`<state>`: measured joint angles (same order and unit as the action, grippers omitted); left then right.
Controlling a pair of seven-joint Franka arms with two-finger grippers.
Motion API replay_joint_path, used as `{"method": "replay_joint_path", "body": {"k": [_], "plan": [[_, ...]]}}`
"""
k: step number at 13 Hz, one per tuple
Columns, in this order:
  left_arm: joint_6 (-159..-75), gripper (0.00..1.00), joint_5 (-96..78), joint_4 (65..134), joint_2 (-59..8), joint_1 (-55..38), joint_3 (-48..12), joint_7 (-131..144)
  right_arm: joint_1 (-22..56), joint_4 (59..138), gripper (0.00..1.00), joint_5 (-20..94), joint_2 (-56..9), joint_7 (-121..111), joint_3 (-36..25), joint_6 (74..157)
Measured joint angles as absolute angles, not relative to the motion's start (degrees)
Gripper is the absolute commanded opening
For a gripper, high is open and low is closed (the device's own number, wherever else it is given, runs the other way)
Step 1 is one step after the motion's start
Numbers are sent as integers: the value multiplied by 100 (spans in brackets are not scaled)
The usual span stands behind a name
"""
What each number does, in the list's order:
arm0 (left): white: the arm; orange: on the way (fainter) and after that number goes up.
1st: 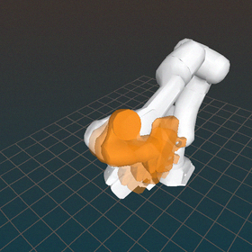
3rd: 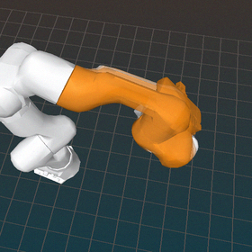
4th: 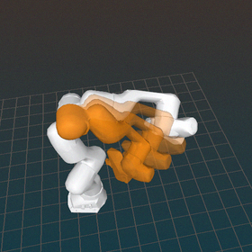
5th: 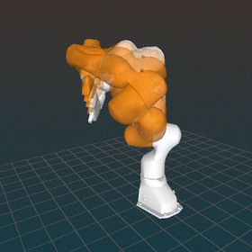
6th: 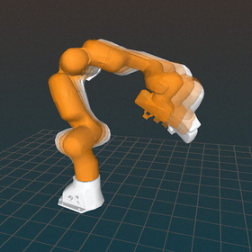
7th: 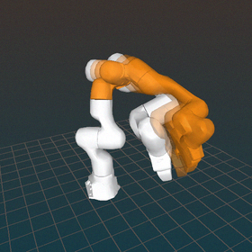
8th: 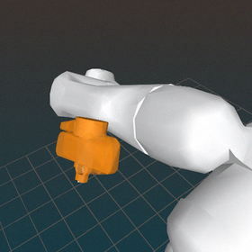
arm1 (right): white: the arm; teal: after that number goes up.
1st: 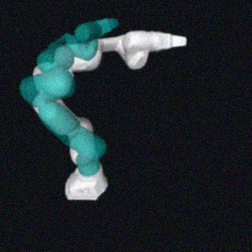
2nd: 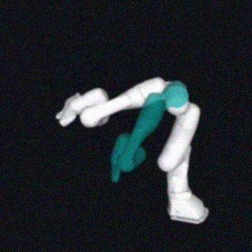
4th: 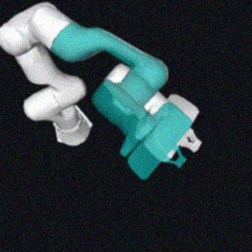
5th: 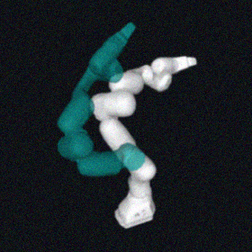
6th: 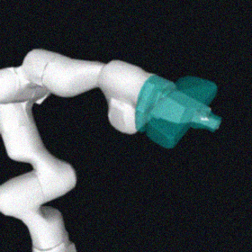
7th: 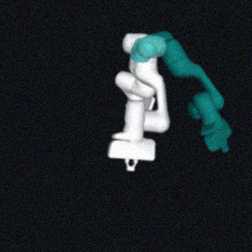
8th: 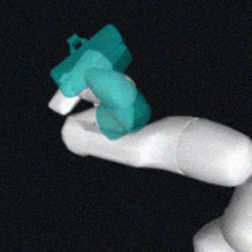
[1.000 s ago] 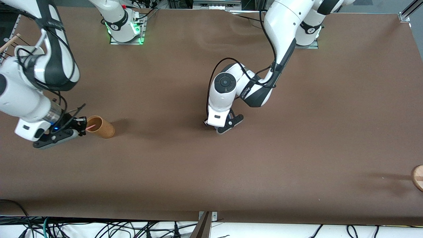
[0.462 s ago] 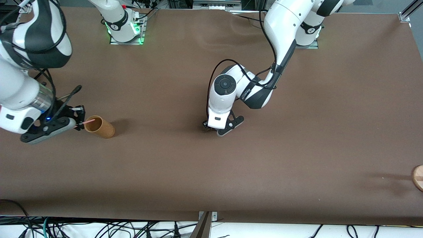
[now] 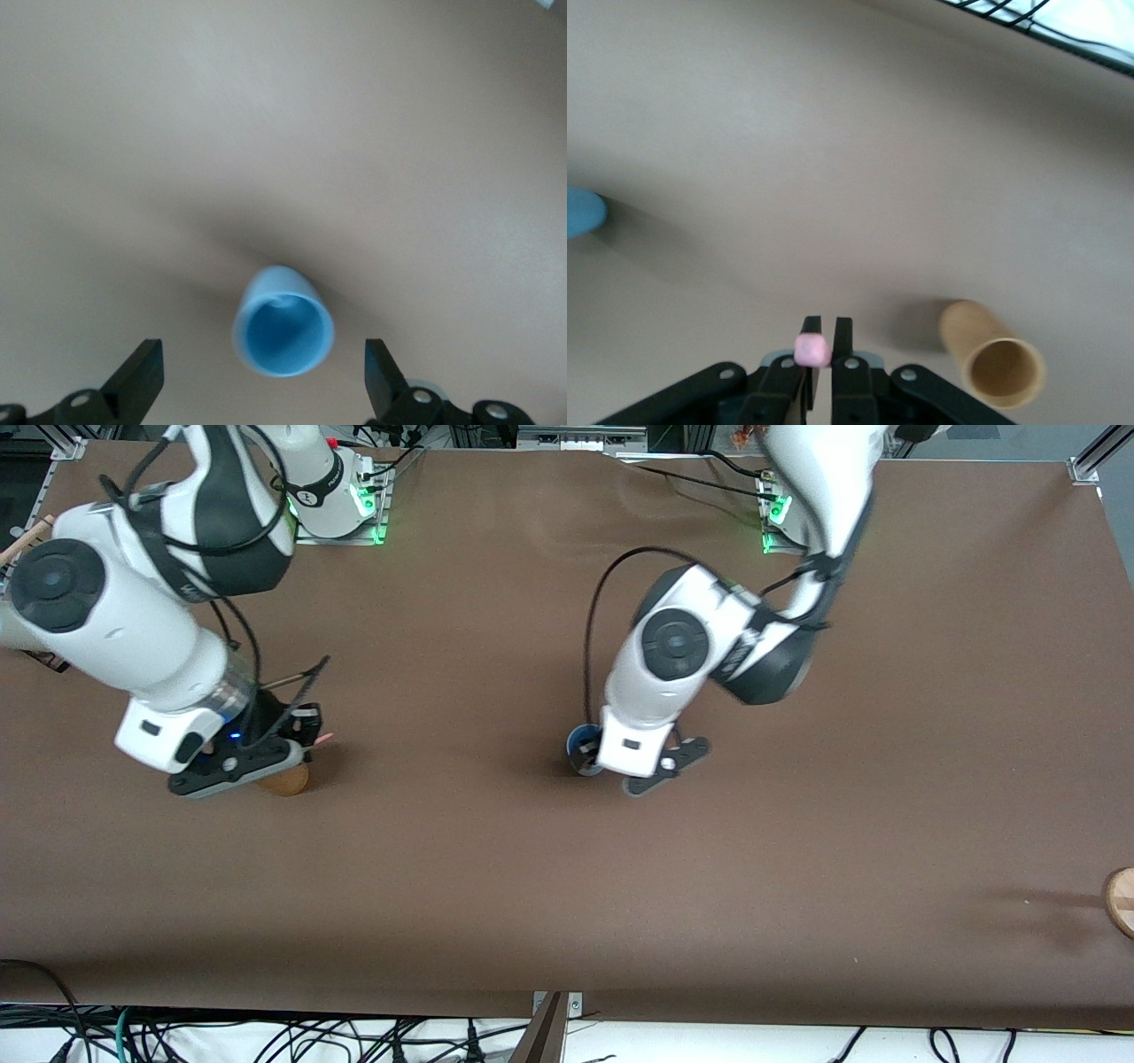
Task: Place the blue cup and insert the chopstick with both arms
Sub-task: 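Set the blue cup down, open the left gripper and withdraw it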
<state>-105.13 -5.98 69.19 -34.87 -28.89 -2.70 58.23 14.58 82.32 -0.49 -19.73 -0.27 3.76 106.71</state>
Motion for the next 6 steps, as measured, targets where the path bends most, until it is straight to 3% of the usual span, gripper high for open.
{"method": "replay_joint_path", "body": {"k": [2, 6], "plan": [[-9826, 100, -588, 6933, -2909, -2341, -189, 4489, 1764, 8231, 0, -49, -2037, 600, 378, 10883], [-9082, 100, -583, 6998, -2232, -1798, 689, 2035, 2385, 8231, 0, -49, -2268, 1732, 387, 11691]]}}
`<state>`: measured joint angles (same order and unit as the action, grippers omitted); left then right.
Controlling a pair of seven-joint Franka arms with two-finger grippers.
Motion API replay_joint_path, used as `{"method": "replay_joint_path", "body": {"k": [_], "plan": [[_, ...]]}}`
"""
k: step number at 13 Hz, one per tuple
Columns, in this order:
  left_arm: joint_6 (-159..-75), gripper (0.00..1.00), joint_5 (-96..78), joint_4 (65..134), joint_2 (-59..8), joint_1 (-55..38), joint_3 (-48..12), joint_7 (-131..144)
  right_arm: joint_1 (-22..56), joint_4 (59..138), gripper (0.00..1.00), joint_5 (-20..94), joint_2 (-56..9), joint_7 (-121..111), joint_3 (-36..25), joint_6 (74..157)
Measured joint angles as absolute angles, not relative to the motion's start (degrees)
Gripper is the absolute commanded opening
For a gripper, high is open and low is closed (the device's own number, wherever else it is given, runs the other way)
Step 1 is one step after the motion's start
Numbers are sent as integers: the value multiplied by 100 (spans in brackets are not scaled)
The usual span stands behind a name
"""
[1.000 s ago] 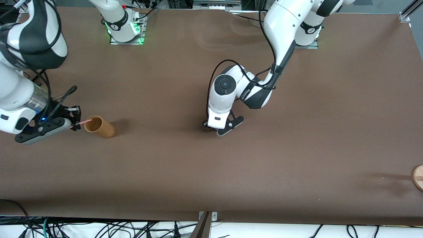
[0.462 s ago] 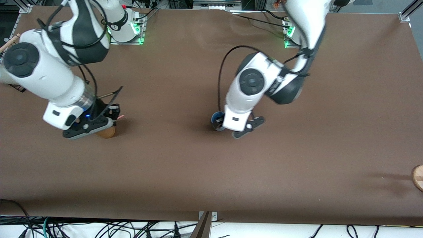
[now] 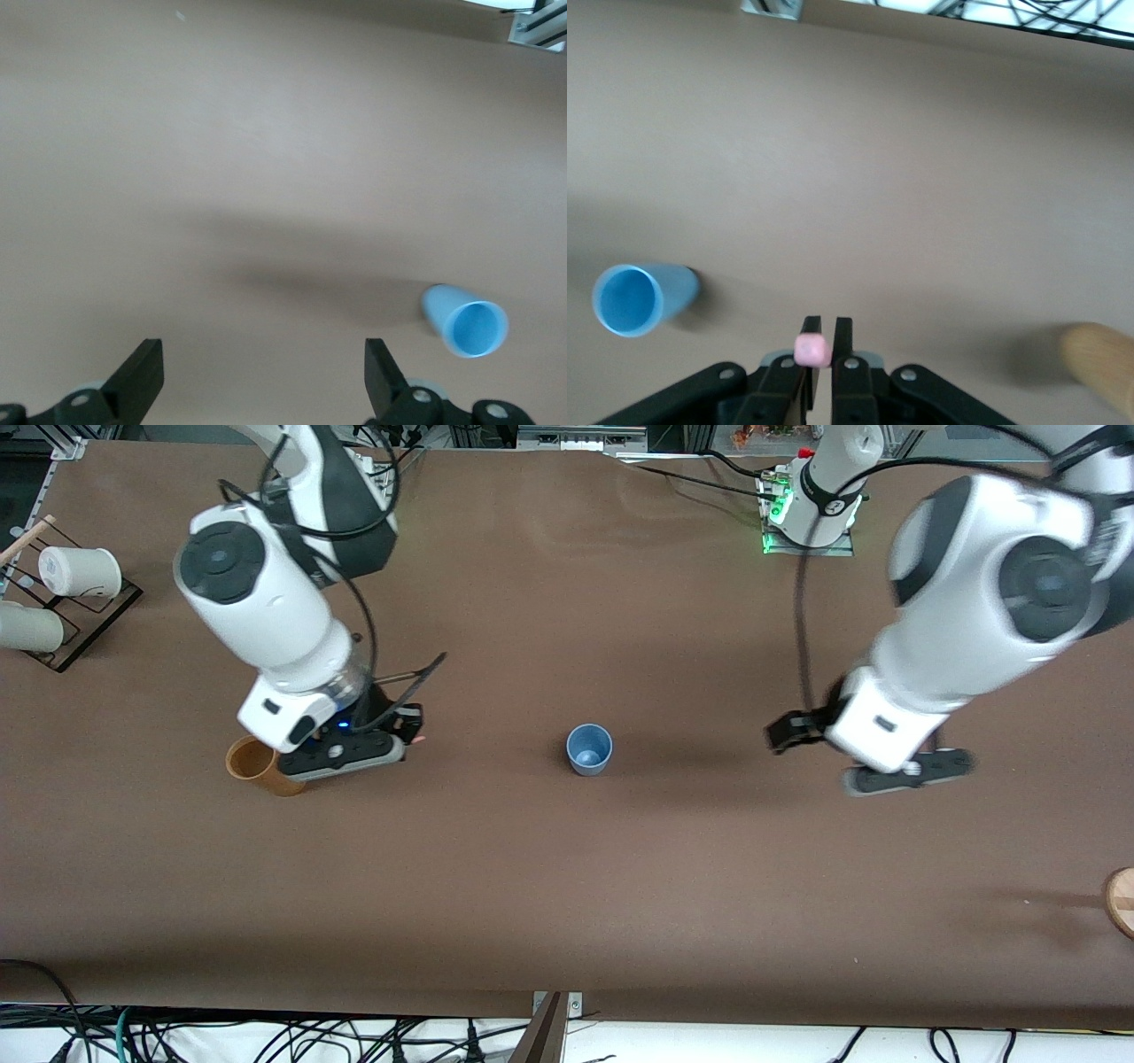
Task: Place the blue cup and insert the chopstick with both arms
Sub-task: 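Set the blue cup down, open the left gripper and withdraw it, then move the chopstick over the blue cup and lower it inside with the right gripper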
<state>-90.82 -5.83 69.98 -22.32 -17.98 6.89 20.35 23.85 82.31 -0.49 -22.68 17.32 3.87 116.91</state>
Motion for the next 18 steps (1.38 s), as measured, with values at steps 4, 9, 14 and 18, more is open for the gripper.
{"method": "replay_joint_path", "body": {"k": [4, 9, 14, 18], "plan": [[-8887, 100, -448, 7045, -1759, -1094, 746, 1279, 3109, 7785, 0, -49, -2732, 2787, 393, 12148], [-8342, 100, -13, 7089, -1306, -1150, 573, 1219, 3980, 6928, 0, -113, -3501, 3931, 360, 12243], [-8319, 100, -14, 7204, -1247, -1090, 577, 401, 4064, 6899, 0, -412, -3734, 4189, 294, 12580], [-8313, 100, -54, 7234, -1247, -1125, 555, 415, 4065, 6890, 0, -834, -3802, 4196, 273, 12604]]}}
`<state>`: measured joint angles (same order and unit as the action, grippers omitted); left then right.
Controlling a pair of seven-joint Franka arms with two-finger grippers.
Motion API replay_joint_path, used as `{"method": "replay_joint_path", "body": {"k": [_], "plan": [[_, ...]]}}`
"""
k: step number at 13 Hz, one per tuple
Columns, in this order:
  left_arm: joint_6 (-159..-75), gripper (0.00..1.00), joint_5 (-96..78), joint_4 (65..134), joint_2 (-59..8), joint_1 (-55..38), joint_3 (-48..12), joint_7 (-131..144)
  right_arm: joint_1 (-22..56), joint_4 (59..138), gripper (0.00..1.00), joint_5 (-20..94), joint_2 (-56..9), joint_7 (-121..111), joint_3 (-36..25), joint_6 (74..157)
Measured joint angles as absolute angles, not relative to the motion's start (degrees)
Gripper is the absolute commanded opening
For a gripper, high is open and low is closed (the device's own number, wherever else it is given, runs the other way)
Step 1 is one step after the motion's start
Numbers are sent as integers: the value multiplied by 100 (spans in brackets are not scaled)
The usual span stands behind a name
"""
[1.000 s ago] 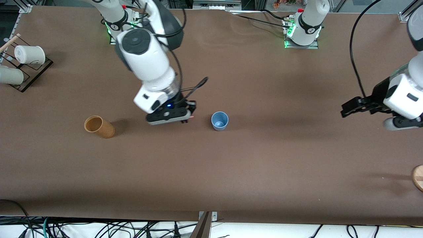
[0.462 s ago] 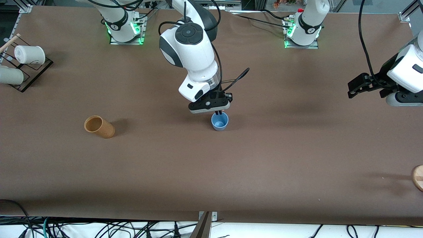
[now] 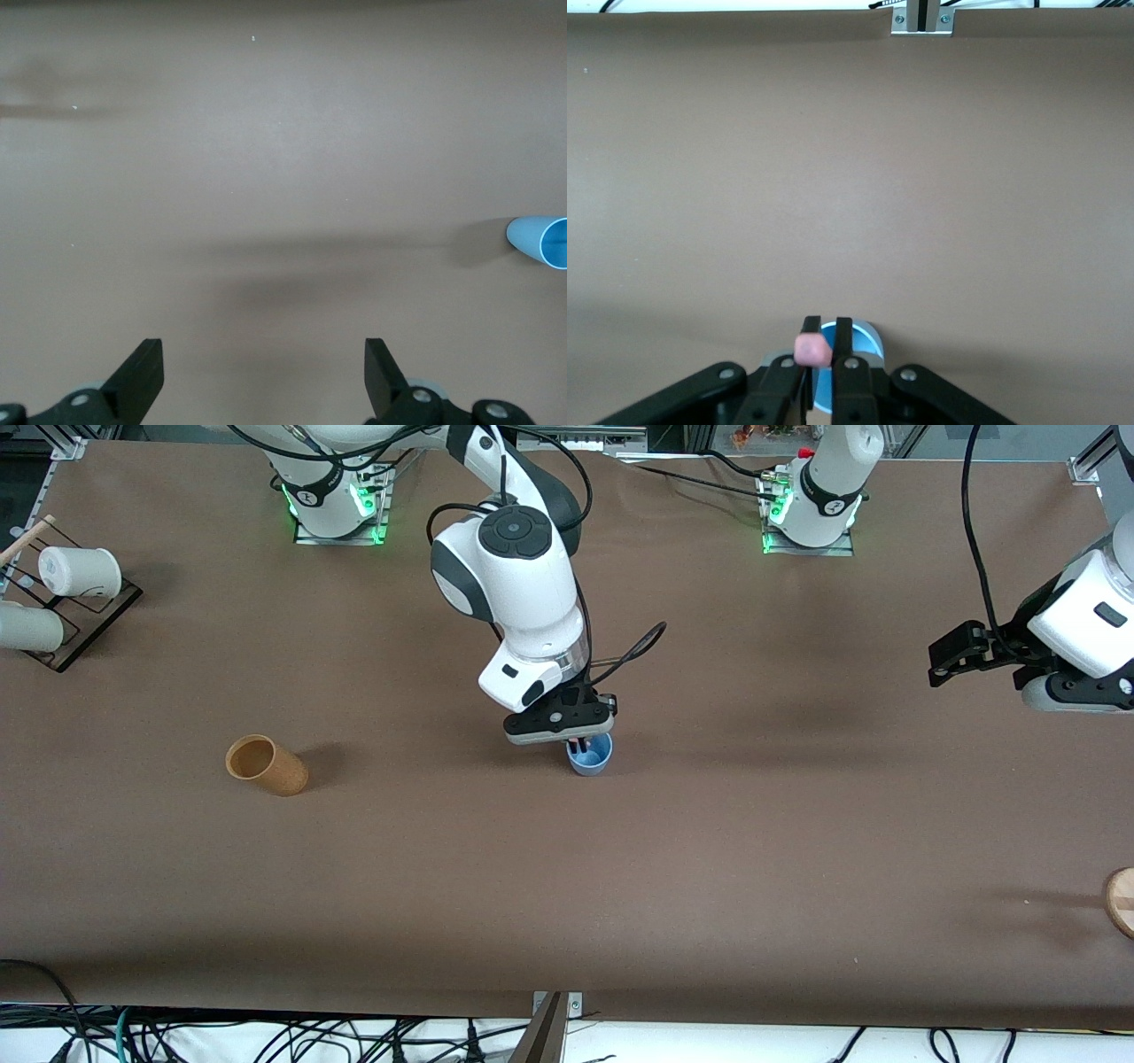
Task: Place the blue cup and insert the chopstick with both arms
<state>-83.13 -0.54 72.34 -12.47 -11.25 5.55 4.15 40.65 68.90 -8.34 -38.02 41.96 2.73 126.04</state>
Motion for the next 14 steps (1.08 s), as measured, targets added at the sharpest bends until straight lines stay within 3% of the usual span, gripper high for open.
{"method": "replay_joint_path", "body": {"k": [4, 5, 6, 8, 9, 14], "plan": [[-8313, 100, -55, 7235, -1247, -1113, 526, 435, 4106, 6899, 0, -873, -3969, 4366, 286, 12599], [-8313, 100, -55, 7235, -1247, -1100, 533, 435, 4156, 6903, 13, -884, -4042, 4431, 288, 12599], [-8313, 100, -55, 7235, -1247, -1088, 535, 435, 4214, 6904, 46, -905, -4118, 4478, 289, 12599], [-8313, 100, -55, 7235, -1247, -1084, 535, 435, 4275, 6904, 91, -968, -4229, 4515, 289, 12605], [-8313, 100, -55, 7235, -1247, -1084, 535, 435, 4273, 6904, 100, -977, -4249, 4517, 281, 12605], [-8313, 100, -55, 7235, -1247, -1084, 534, 436, 4228, 6802, 100, -985, -4226, 4512, 137, 12521]]}}
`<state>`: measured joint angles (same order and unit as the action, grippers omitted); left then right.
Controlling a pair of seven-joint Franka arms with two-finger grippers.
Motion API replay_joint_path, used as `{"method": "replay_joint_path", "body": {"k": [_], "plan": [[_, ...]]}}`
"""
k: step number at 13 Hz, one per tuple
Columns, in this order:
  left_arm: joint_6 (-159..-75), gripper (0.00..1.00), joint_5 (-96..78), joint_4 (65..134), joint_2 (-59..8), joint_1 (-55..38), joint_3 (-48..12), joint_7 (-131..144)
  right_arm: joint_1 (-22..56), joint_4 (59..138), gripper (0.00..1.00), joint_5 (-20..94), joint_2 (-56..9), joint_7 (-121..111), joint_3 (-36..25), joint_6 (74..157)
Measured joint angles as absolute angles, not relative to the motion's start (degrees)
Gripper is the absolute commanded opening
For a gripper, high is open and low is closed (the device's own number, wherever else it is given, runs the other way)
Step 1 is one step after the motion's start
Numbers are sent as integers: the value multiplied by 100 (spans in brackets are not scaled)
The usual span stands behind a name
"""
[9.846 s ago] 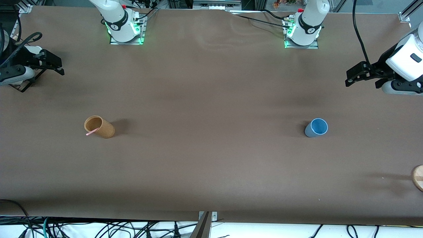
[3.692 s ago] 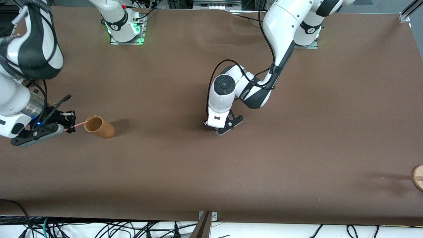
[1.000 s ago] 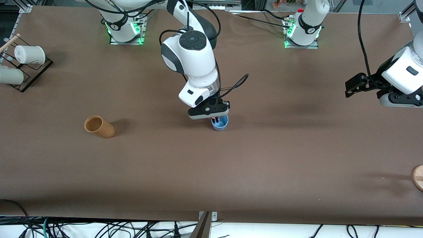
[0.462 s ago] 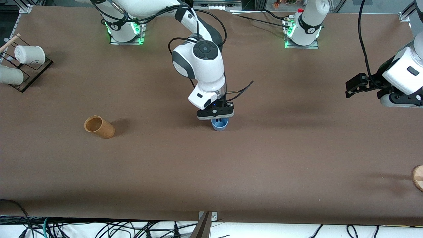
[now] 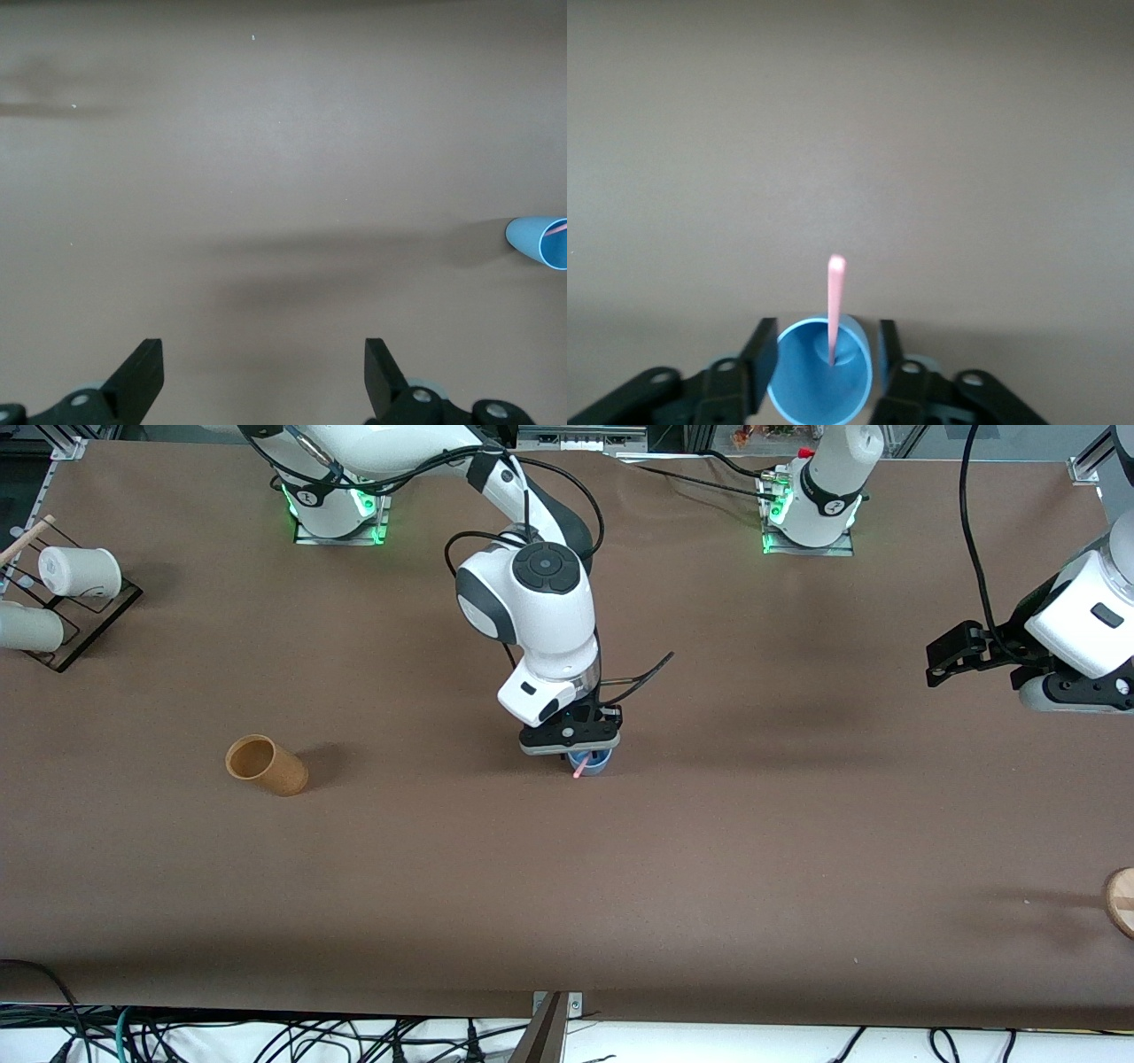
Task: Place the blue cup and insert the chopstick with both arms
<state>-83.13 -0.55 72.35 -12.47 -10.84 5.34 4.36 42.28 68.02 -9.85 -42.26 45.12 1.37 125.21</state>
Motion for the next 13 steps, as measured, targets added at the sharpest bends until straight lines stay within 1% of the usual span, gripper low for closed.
{"method": "replay_joint_path", "body": {"k": [2, 5, 7, 11, 13], "plan": [[-8313, 100, -55, 7235, -1247, -1083, 535, 436, 4218, 6728, 100, -985, -4196, 4512, 103, 12216], [-8313, 100, -55, 7236, -1247, -1086, 534, 436, 3942, 6458, 100, -957, -3979, 4192, 77, 11246], [-8313, 100, -55, 7237, -1247, -1085, 534, 436, 3578, 6323, 100, -698, -3722, 3611, 77, 10618], [-8313, 100, -55, 7238, -1248, -1084, 534, 436, 2653, 6284, 100, 39, -3153, 1988, 8, 9645], [-8313, 100, -55, 7239, -1248, -1085, 534, 436, 2353, 6317, 100, 370, -2804, 1185, -297, 9212]]}}
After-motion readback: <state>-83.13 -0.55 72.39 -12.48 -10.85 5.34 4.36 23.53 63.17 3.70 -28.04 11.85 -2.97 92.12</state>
